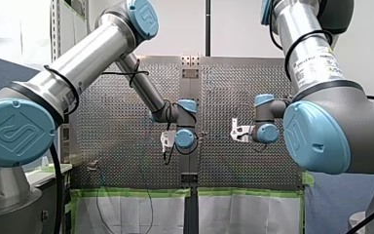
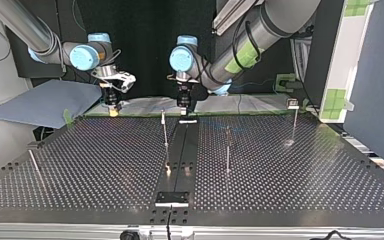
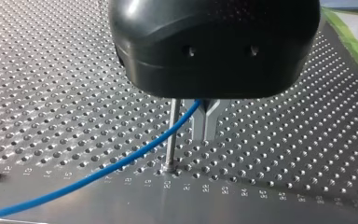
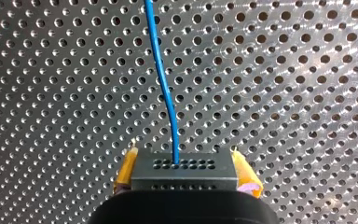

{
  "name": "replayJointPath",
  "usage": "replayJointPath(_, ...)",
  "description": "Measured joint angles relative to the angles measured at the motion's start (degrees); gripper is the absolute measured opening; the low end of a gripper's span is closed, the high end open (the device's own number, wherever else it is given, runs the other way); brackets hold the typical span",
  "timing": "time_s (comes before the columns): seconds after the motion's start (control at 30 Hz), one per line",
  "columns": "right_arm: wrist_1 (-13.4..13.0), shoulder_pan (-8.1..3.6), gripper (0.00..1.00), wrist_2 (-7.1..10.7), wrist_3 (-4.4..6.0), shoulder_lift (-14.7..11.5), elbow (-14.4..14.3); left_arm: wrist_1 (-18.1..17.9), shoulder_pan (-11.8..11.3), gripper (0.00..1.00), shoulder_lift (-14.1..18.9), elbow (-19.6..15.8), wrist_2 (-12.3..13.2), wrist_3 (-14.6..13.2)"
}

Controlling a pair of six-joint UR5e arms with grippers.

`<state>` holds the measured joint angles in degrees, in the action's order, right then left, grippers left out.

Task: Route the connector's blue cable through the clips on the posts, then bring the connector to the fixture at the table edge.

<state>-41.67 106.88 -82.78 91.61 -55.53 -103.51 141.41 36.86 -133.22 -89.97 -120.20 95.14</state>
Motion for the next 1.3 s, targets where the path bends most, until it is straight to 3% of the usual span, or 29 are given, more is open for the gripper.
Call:
replayJointPath(0.43,0.5,-0.30,0.00,0.12,-0.33,0.2,0.6,0.8,-1.4,0.00,-0.3,1.8,1.6,0.8)
replayJointPath(0.8,1.6,-0.31,0.00,-0.12,-1.04,0.2,1.3,3.9,-2.5,0.00,-2.3,6.0,2.9,1.8)
replayJointPath(1.3,2.3,-1.14,0.00,-2.18,-1.04,0.2,2.6,5.5,-3.7,0.00,-2.3,7.6,3.8,2.0)
